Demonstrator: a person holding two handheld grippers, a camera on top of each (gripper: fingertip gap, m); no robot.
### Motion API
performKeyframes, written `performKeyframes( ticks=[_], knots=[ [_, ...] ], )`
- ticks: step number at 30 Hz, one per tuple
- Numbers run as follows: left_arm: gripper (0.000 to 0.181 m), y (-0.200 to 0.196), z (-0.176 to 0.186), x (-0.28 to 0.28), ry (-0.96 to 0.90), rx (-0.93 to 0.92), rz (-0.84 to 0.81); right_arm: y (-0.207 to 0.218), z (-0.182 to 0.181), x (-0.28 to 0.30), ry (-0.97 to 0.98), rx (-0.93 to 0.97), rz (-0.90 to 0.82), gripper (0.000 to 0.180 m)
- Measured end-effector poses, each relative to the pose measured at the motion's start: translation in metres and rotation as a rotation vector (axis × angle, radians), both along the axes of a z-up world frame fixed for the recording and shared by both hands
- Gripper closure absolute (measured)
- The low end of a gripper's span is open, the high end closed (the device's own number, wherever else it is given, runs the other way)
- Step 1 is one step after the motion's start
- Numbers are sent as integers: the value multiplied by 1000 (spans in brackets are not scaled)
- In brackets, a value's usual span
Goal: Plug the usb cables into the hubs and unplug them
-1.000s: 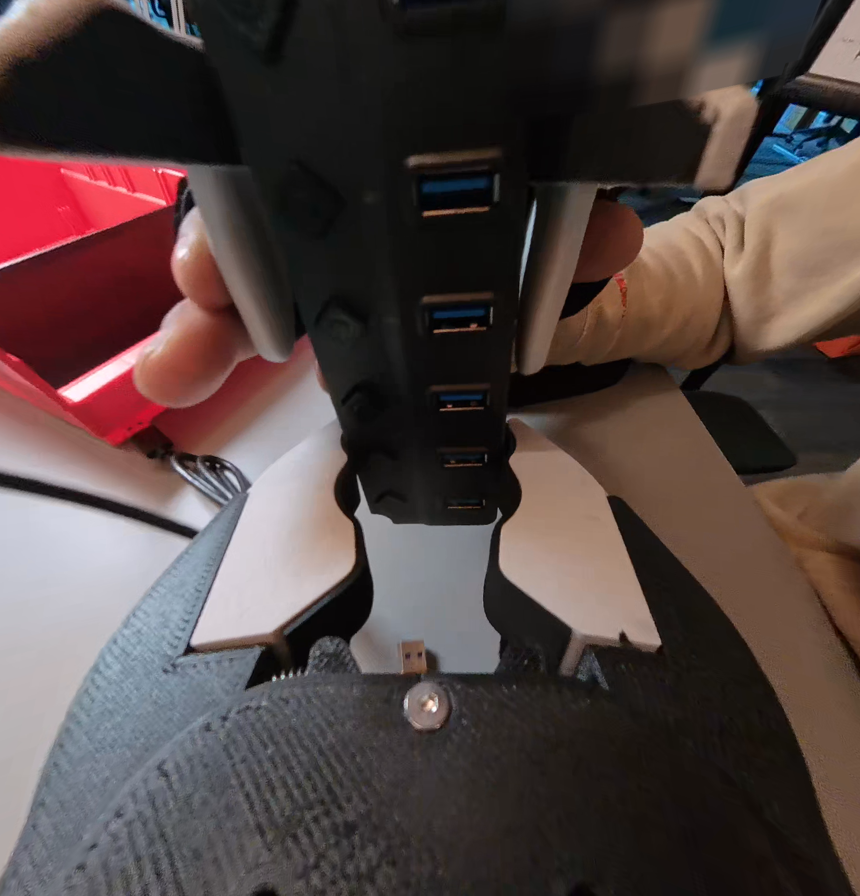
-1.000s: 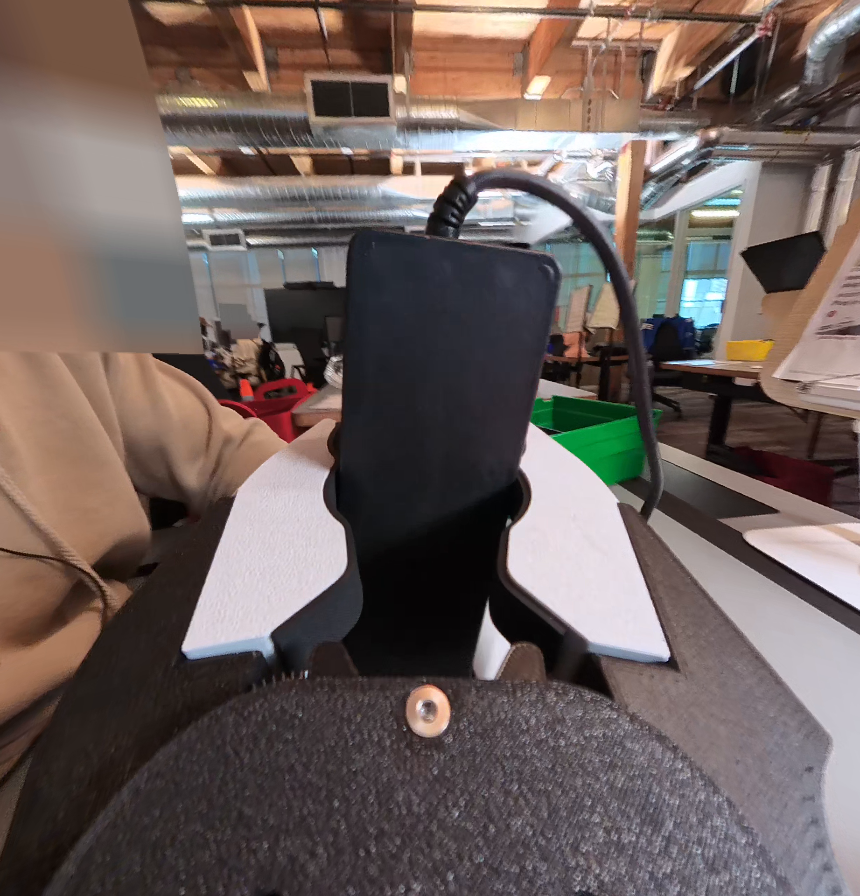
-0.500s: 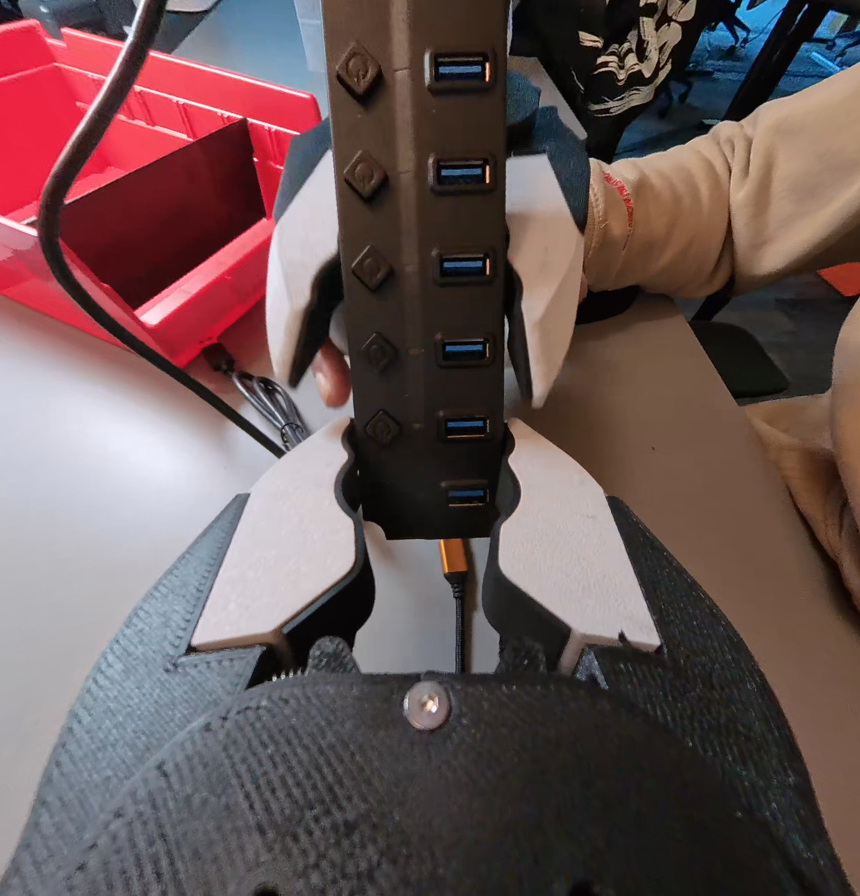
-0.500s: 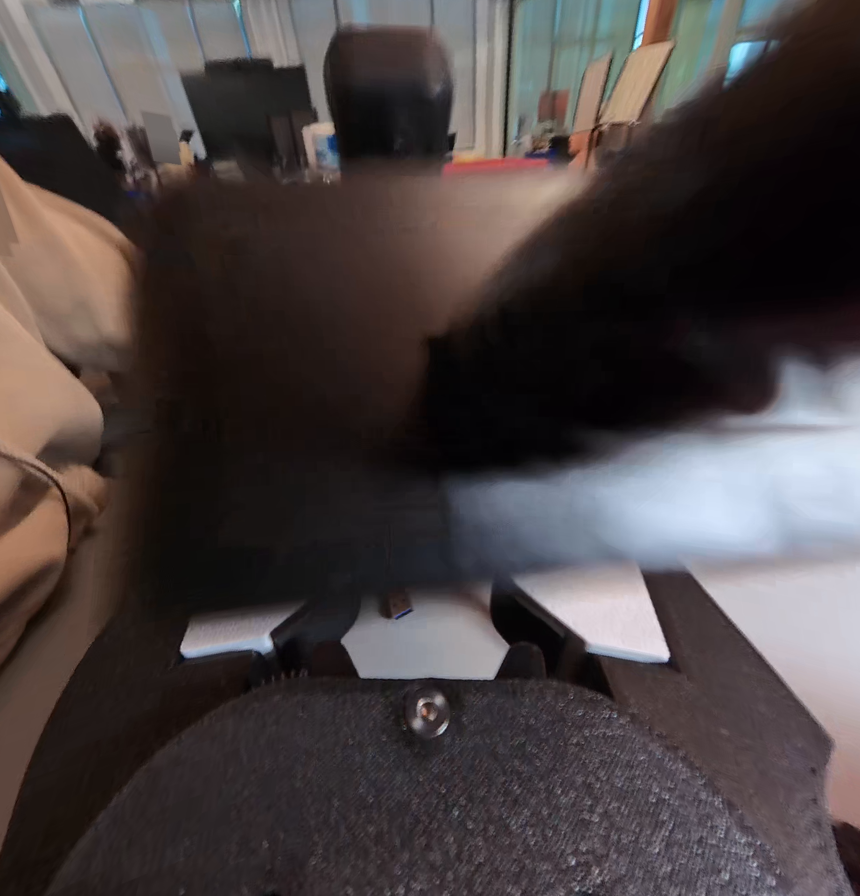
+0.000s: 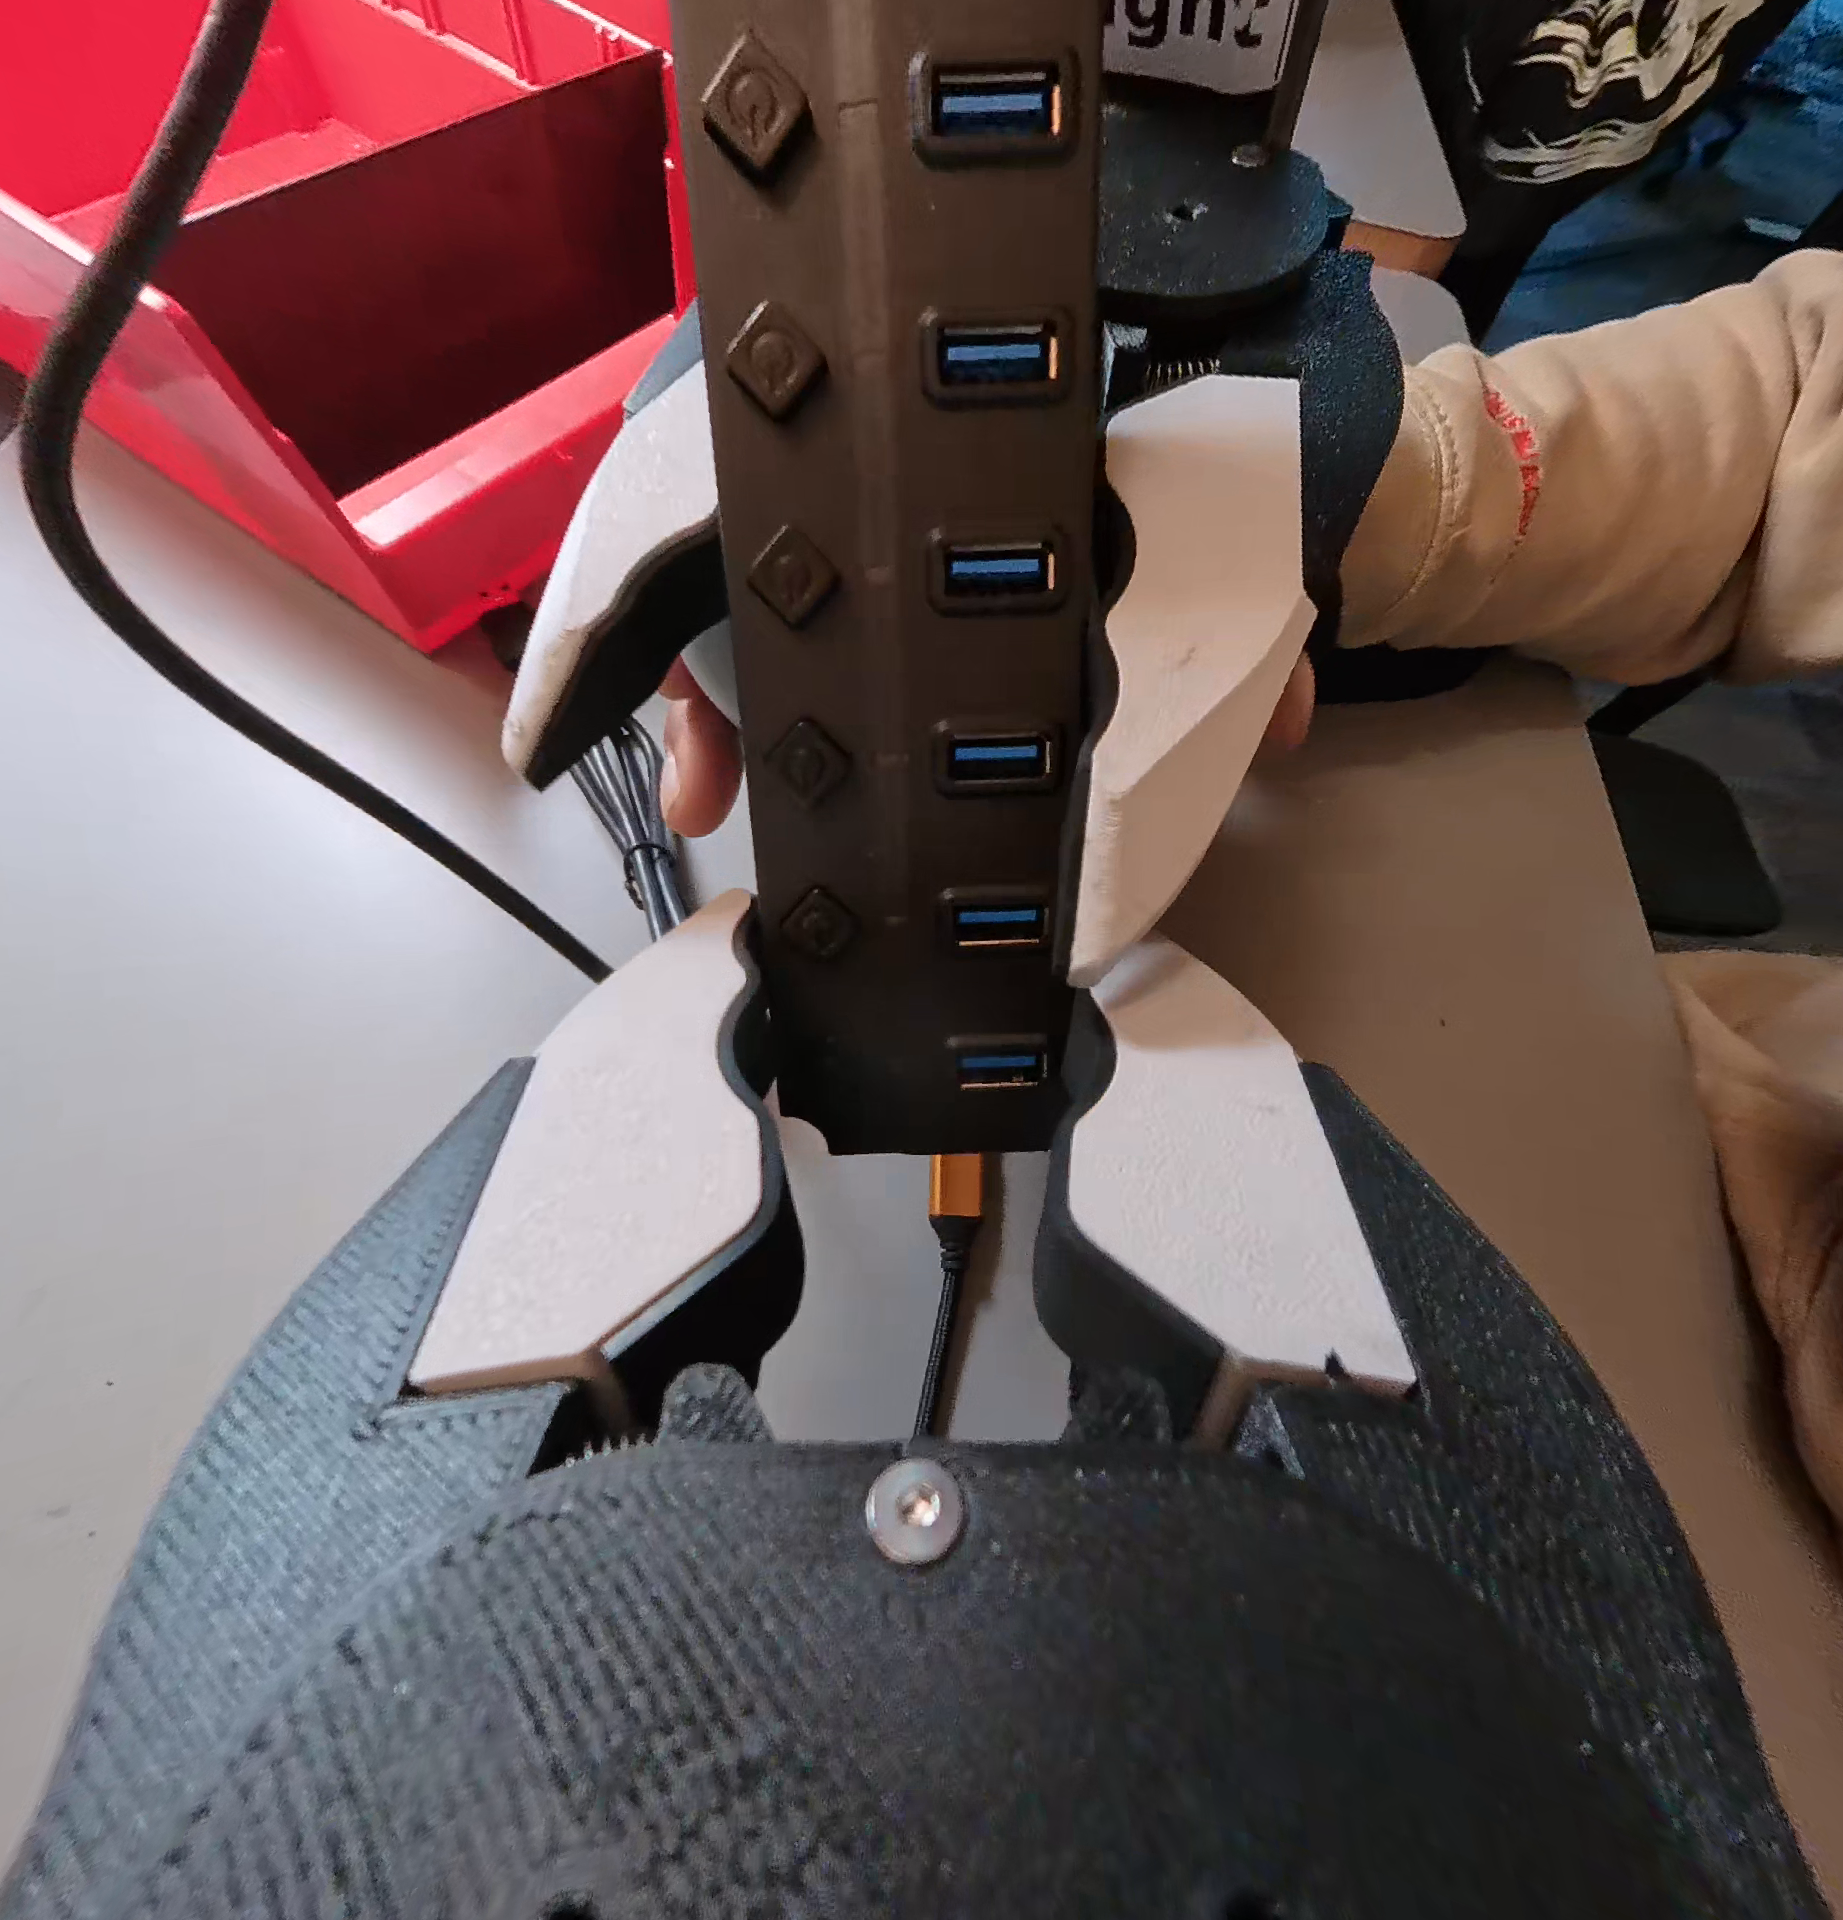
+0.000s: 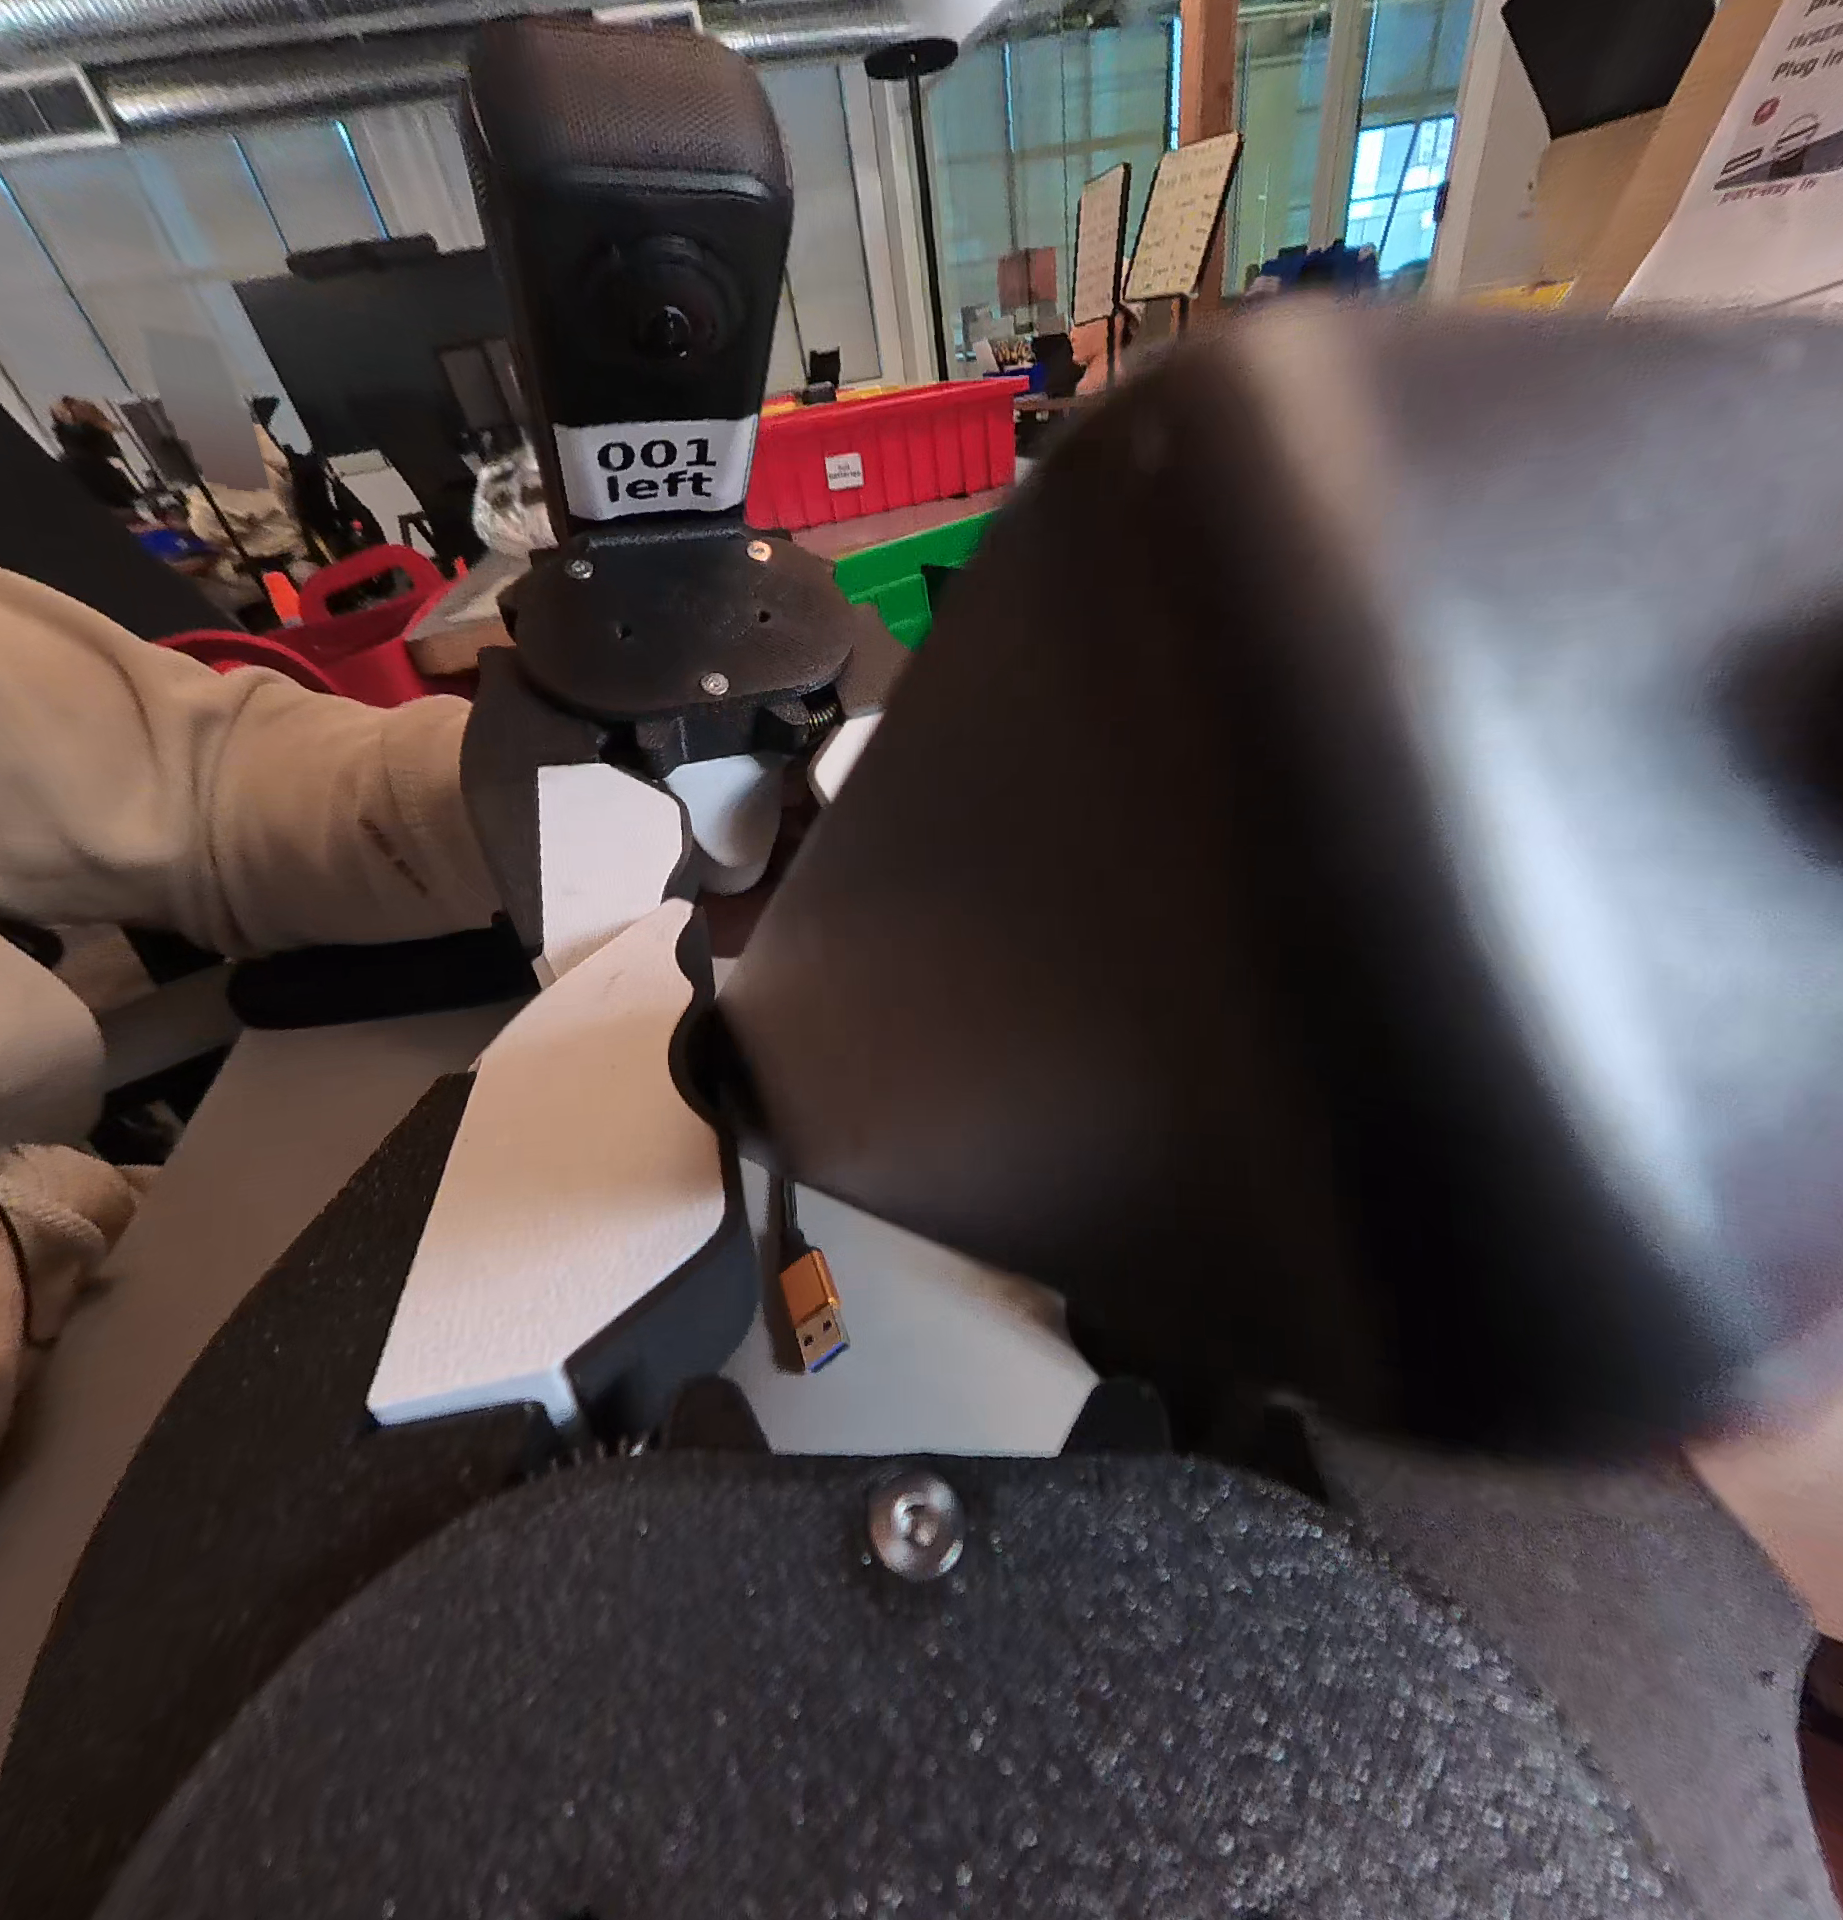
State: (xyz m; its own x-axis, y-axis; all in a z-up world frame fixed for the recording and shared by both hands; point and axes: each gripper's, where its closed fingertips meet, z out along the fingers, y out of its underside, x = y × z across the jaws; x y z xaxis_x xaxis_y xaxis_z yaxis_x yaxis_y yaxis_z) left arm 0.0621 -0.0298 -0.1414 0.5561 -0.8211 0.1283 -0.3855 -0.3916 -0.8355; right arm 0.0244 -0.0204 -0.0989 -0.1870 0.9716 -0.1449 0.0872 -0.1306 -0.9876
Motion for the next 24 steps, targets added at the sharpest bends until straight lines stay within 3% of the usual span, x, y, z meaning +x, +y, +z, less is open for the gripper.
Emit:
performKeyframes(
  ticks=[1, 14, 24],
  knots=[
    [126, 0, 2, 1, -10, -5, 11, 1, 2, 0, 10, -21, 3, 106],
    [126, 6, 1, 5, -3, 28, 131, 8, 10, 5, 43, -171, 27, 106],
    [126, 4, 10, 8, -116, 48, 84, 9, 14, 10, 57, -194, 65, 108]
  ],
)
